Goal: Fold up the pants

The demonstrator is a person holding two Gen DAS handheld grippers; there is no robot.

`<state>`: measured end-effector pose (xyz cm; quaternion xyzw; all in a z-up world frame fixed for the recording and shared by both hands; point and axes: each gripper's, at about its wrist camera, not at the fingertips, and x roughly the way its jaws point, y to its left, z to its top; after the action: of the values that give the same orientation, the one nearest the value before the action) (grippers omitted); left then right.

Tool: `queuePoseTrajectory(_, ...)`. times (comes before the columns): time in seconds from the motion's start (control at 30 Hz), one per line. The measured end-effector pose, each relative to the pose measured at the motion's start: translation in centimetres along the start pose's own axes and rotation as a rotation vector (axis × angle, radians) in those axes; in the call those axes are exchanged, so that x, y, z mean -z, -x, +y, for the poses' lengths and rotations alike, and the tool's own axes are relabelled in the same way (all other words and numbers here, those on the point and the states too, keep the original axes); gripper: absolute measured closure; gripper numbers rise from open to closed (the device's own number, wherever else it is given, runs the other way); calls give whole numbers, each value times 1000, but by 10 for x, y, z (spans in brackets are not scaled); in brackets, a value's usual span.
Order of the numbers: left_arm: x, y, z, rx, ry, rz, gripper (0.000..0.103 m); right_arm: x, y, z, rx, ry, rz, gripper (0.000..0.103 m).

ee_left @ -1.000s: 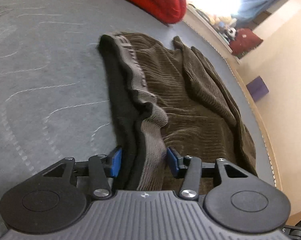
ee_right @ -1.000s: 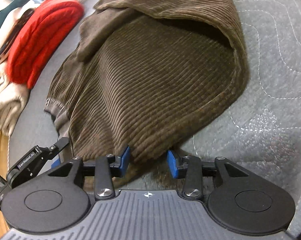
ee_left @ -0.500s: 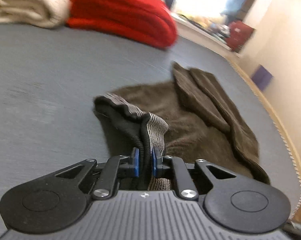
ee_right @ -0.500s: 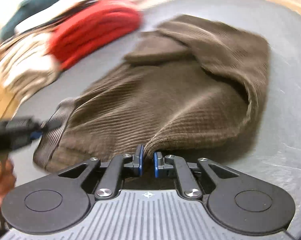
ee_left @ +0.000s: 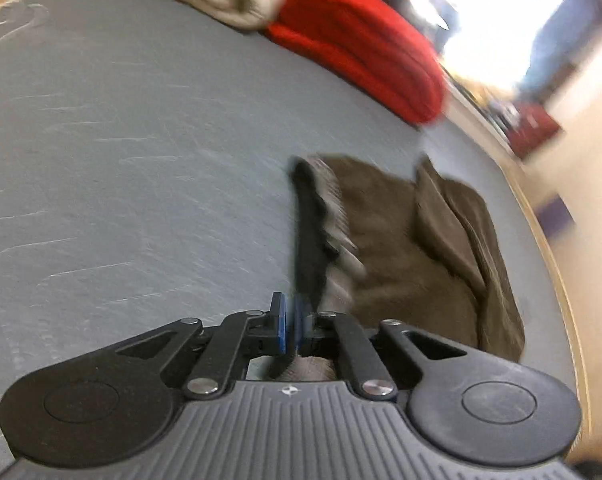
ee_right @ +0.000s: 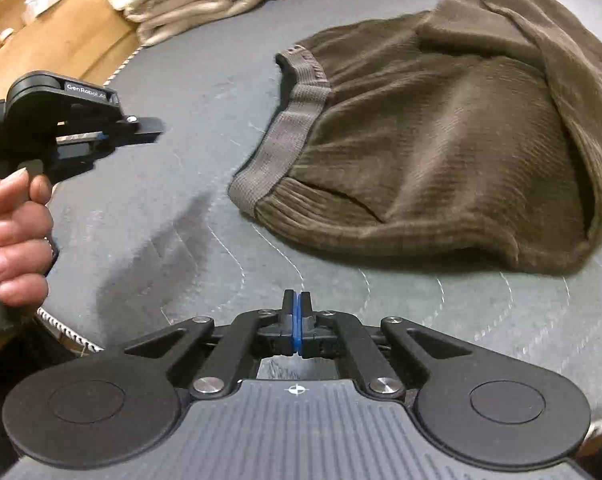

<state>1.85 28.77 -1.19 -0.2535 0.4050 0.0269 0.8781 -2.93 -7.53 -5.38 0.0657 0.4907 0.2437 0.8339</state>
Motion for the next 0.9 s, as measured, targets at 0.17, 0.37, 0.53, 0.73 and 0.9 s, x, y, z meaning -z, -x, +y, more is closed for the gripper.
queuePoseTrajectory(0.17,-2,-32,-18,37,-43,33,62,-4,18,-50,17,-168,-58,93)
queuePoseTrajectory(0.37,-15,-99,-27,-5,-2,106,38,-8,37,-122,261,-228,-197,65)
queuePoseTrajectory(0.53,-18,-136,-25,10,23,174,38,-37,16,-147,413,-123,-232,51)
queuePoseTrajectory(0.73,-17,-151,-27,19,-9,169,36,-71,-17,-170,501,-19,-143,52)
queuePoseTrajectory(0.9,-15,-149,-33,1,-72,158,73,-76,-22,-187,515,-26,-89,82)
